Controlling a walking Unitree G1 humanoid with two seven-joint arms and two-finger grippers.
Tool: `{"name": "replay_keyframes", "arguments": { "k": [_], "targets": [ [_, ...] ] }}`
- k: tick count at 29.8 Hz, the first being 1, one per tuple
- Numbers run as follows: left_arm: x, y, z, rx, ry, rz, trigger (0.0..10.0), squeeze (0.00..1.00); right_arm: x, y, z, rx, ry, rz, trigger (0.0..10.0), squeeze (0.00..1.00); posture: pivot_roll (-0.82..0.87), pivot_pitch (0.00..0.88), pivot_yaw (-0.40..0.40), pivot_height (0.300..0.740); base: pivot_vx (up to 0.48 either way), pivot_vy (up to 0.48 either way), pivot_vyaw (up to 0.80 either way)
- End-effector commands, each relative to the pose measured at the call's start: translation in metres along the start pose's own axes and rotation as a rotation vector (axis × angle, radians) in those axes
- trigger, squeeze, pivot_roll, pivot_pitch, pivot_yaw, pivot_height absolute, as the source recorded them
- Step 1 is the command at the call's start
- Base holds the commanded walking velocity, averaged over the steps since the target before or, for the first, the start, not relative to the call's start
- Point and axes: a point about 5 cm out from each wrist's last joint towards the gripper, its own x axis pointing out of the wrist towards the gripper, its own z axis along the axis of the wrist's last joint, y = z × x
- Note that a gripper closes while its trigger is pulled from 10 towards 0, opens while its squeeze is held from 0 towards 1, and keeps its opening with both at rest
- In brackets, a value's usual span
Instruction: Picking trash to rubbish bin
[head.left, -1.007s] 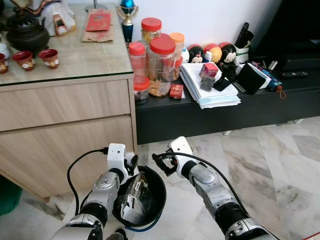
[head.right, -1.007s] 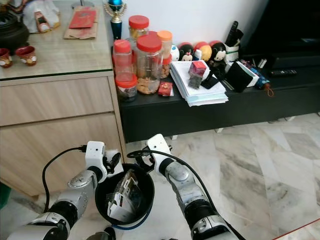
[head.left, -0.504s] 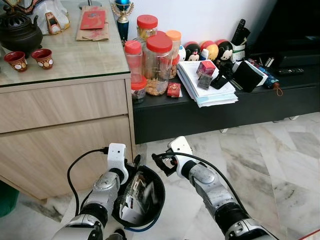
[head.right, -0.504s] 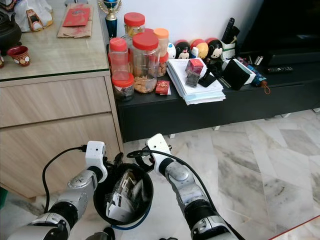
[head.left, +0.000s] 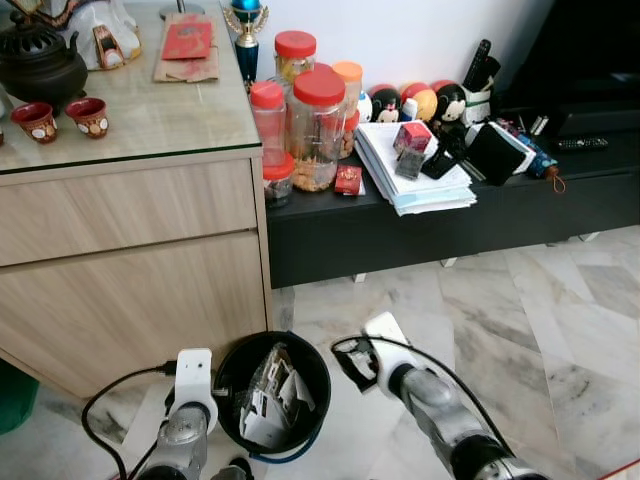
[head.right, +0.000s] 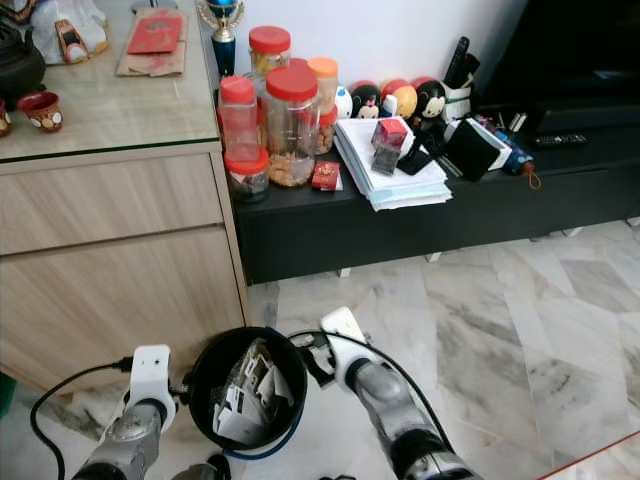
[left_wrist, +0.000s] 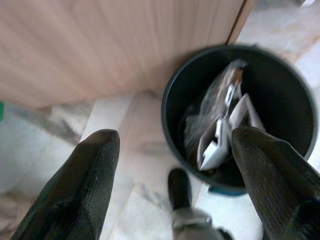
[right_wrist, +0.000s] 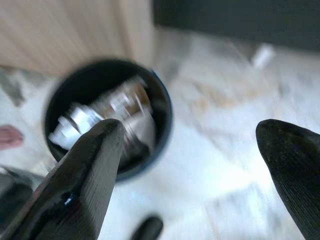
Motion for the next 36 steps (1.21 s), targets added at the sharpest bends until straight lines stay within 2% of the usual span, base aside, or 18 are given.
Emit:
{"name": "replay_keyframes", "arguments": {
  "k": [1, 4, 8, 10, 13, 18, 23, 27, 36],
  "targets": [
    [-0.003, 0.000, -0.010, 0.001, 0.028, 0.014, 10.0, 0.00, -0.004, -0.005, -0.013, 0.032, 0.037, -0.039, 10.0, 0.00, 0.03, 0.134, -0.100, 0.740, 0.000, 0.000, 0.00],
    [-0.007, 0.003, -0.024, 0.002, 0.074, 0.033, 10.0, 0.00, -0.016, -0.012, -0.045, 0.099, 0.134, -0.100, 10.0, 0.00, 0.03, 0.134, -0.100, 0.740, 0.000, 0.000, 0.00],
    [-0.011, 0.007, -0.033, -0.031, 0.108, 0.064, 10.0, 0.00, -0.024, -0.015, -0.060, 0.172, 0.166, -0.148, 10.0, 0.00, 0.03, 0.135, -0.090, 0.740, 0.000, 0.000, 0.00],
    [-0.012, 0.007, -0.035, -0.027, 0.110, 0.069, 10.0, 0.00, -0.027, -0.017, -0.066, 0.232, 0.174, -0.176, 10.0, 0.00, 0.03, 0.135, -0.090, 0.740, 0.000, 0.000, 0.00],
    [-0.015, 0.011, -0.041, -0.016, 0.117, 0.107, 10.0, 0.00, -0.032, -0.017, -0.076, 0.273, 0.192, -0.199, 10.0, 0.00, 0.02, 0.130, -0.087, 0.740, 0.000, 0.000, 0.00],
    [-0.016, 0.015, -0.043, -0.044, 0.115, 0.158, 10.0, 0.00, -0.035, -0.015, -0.083, 0.295, 0.211, -0.209, 10.0, 0.00, 0.03, 0.125, -0.086, 0.740, 0.000, 0.000, 0.00],
    [-0.017, 0.016, -0.045, -0.001, 0.125, 0.166, 10.0, 0.00, -0.039, -0.013, -0.091, 0.326, 0.233, -0.233, 10.0, 0.00, 0.03, 0.119, -0.085, 0.740, 0.000, 0.000, 0.00],
    [-0.023, 0.020, -0.059, 0.018, 0.173, 0.186, 10.0, 0.00, -0.042, -0.013, -0.097, 0.356, 0.249, -0.254, 10.0, 0.00, 0.02, 0.105, -0.078, 0.740, 0.000, 0.000, 0.00],
    [-0.030, 0.020, -0.072, 0.019, 0.205, 0.180, 10.0, 0.00, -0.043, -0.013, -0.100, 0.358, 0.255, -0.258, 10.0, 0.00, 0.03, 0.090, -0.081, 0.740, 0.000, 0.000, 0.00]
  ]
}}
